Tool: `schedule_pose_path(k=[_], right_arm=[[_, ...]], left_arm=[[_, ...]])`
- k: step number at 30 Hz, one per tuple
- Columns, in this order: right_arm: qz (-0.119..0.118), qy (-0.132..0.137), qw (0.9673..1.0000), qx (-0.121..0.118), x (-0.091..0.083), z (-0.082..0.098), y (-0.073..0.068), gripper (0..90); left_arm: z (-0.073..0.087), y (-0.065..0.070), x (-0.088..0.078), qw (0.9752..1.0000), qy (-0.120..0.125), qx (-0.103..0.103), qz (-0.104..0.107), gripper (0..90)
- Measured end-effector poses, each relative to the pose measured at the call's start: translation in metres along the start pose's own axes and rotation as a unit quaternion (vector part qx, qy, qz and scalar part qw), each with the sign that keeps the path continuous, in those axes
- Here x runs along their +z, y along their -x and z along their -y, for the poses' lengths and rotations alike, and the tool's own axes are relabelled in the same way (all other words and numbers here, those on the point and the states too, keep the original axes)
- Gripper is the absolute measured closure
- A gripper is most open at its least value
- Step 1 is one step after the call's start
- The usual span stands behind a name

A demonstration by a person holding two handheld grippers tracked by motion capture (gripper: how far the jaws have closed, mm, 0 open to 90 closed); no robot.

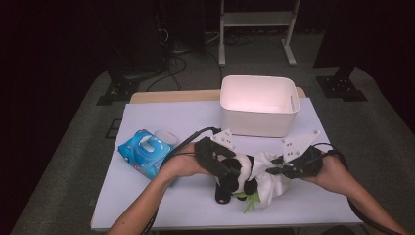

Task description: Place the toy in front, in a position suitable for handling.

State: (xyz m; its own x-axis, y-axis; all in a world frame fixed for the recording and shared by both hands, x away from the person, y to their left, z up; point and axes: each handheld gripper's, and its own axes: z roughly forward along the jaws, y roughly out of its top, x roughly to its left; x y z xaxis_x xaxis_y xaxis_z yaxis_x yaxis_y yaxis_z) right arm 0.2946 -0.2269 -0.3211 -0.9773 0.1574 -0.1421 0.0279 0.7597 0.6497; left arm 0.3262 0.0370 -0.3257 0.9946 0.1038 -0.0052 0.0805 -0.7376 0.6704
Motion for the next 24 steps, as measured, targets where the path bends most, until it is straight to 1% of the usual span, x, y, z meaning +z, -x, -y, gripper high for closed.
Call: schedule_pose_path(k=[2,4,5,7,9,11,12,14,16,18,20,23,24], right_arm=[[-0.003,-0.006,1.0000,-0.001,0.002,-0.004,0.003,81.7],[-0.001,-0.004,1.0000,0.001,0.005,-0.009,0.005,82.2],[0.006,-0.002,1.0000,-0.001,0.007,-0.013,0.006,82.3],[0.019,0.005,0.9998,-0.005,0.011,-0.020,0.009,82.4],[0.021,0.014,0.9997,-0.007,0.017,-0.028,0.013,82.6],[0.029,0.012,0.9994,-0.016,0.023,-0.032,0.013,82.6],[0.030,0.004,0.9993,-0.021,0.026,-0.033,0.013,82.8],[0.029,-0.005,0.9992,-0.029,0.028,-0.031,0.013,82.7],[0.013,-0.014,0.9995,-0.026,0.029,-0.026,0.012,81.9],[0.011,-0.008,0.9996,-0.024,0.026,-0.022,0.011,78.9],[0.009,-0.001,0.9997,-0.021,0.021,-0.021,0.010,72.0],[0.003,0.013,0.9994,-0.031,0.011,-0.021,0.008,65.5],[0.002,0.014,0.9994,-0.030,0.010,-0.021,0.007,64.5]], left_arm=[[0.000,0.002,0.000,1.0000,0.000,0.001,-0.002,39.5],[0.001,0.003,0.000,1.0000,0.001,0.005,0.000,39.5],[0.001,0.004,0.001,1.0000,0.004,0.006,0.004,39.6],[0.001,0.007,0.001,0.9999,0.005,0.010,0.005,39.7],[0.001,0.009,0.000,0.9999,0.004,0.012,0.002,39.6],[0.002,0.010,0.000,0.9999,0.004,0.012,0.002,39.6],[0.002,0.009,-0.001,0.9999,0.004,0.013,0.002,39.6],[0.004,0.009,-0.001,0.9999,0.009,0.007,0.002,39.7],[0.004,0.008,-0.001,0.9999,0.012,0.005,0.004,39.9],[0.003,0.008,0.000,0.9999,0.011,0.008,0.004,40.2],[0.003,0.008,0.000,0.9999,0.009,0.006,0.003,40.2],[0.003,0.008,-0.001,0.9999,0.008,0.006,0.001,40.1],[0.003,0.008,0.000,1.0000,0.008,0.005,0.000,40.1]])
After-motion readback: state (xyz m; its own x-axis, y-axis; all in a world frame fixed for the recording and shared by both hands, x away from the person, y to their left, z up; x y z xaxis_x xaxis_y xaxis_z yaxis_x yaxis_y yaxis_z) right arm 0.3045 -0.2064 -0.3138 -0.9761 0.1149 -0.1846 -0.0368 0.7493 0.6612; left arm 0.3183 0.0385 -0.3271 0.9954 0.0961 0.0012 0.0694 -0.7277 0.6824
